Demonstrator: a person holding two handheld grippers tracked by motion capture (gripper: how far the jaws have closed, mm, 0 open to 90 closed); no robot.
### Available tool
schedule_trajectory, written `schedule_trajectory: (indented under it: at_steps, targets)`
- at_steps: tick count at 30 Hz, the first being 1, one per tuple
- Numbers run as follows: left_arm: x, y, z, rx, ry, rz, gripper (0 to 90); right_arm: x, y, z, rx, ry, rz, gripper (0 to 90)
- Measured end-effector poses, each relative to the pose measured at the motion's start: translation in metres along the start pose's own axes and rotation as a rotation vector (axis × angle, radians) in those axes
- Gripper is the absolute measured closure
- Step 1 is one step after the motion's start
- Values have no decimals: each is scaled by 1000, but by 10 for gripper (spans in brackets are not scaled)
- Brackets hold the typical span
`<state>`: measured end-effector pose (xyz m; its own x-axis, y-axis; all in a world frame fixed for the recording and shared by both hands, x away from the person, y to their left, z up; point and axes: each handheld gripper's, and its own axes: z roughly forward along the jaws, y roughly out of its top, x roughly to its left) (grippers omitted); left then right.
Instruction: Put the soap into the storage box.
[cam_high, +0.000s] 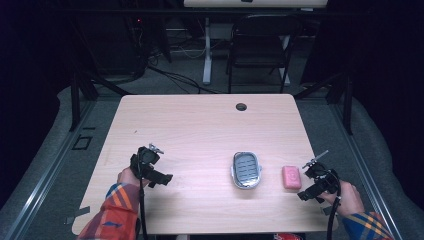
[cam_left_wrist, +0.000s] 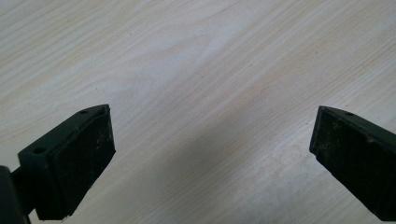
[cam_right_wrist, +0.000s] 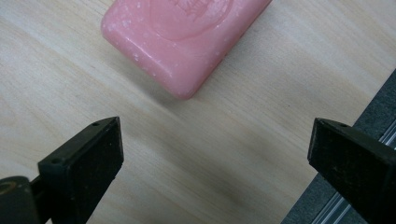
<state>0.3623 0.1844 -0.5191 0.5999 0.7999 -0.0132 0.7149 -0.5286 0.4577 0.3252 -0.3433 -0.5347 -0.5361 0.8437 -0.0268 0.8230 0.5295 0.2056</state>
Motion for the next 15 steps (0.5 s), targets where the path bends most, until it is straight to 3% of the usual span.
schedule_trajectory:
  at_steps: [15]
  targets:
    - [-1,1,0,-5,-8,1,0,1,2,3,13,11,3,5]
